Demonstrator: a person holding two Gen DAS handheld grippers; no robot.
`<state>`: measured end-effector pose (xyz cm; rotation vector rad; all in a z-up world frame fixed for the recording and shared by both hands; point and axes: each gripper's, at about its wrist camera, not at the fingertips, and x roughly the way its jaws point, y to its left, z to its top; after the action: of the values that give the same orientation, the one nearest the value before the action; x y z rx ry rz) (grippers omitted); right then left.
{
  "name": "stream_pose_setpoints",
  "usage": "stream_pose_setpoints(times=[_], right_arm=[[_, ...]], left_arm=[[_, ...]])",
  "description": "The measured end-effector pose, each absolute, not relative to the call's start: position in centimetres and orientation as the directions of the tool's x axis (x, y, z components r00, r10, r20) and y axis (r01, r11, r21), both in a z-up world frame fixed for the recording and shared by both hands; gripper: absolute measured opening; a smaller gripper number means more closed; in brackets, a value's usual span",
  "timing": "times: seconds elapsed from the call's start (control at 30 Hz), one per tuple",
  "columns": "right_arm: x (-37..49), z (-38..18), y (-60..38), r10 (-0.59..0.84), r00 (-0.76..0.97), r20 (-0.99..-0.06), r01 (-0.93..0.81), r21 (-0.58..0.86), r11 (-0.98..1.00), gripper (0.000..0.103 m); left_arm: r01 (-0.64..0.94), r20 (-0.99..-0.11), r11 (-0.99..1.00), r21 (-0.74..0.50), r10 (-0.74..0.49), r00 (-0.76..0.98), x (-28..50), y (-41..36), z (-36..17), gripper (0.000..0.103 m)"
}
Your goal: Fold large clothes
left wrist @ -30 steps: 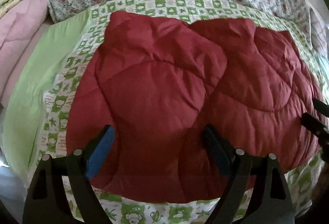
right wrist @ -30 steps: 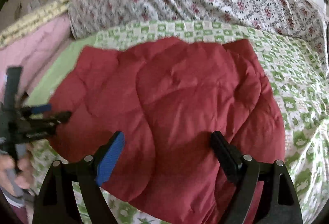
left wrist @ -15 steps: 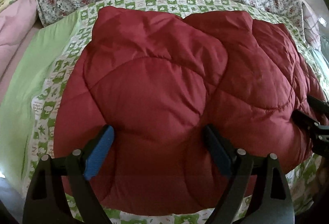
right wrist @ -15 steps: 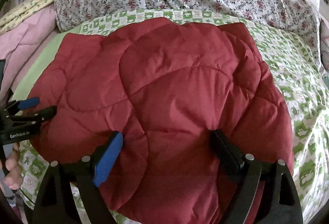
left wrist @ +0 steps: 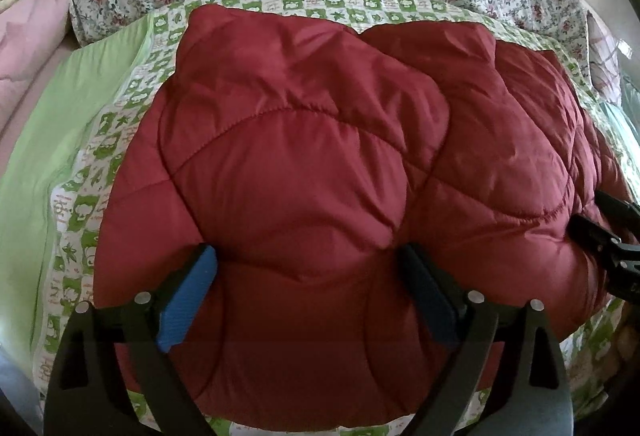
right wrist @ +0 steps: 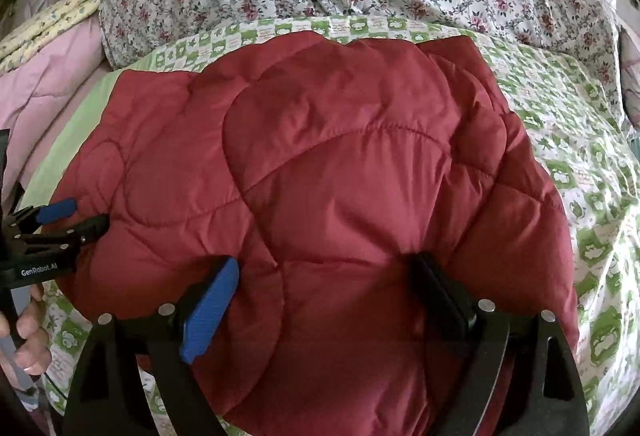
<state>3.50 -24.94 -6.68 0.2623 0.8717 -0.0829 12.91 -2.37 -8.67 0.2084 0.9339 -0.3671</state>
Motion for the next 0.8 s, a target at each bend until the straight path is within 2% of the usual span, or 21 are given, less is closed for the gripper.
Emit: stream_pose_setpoints(times=[0.63, 0.73, 0.8], right_arm=[[0.1, -4.0, -25.2, 0.019, 0.678, -0.734, 0.201, 0.210, 0.957, 0.089], [0.9, -4.3, -26.2, 0.021, 0.673, -0.740, 0.215, 0.222, 0.951, 0.089], [1.9, -5.0, -27.2, 0.026, 0.661, -0.750, 0.232, 0.237, 0.944, 0.089]], left_arm=[[0.389, -0.782, 0.920, -0.046, -0.276, 0.559, 9.8, 1.0, -6.2, 0.096], [0.358, -0.802, 0.933, -0.031, -0.237, 0.548, 11.3, 1.7, -7.0, 0.096], [0.355, -0.814, 0.933, -0.061, -0.253, 0.524, 12.7, 2.1, -7.9, 0.096]])
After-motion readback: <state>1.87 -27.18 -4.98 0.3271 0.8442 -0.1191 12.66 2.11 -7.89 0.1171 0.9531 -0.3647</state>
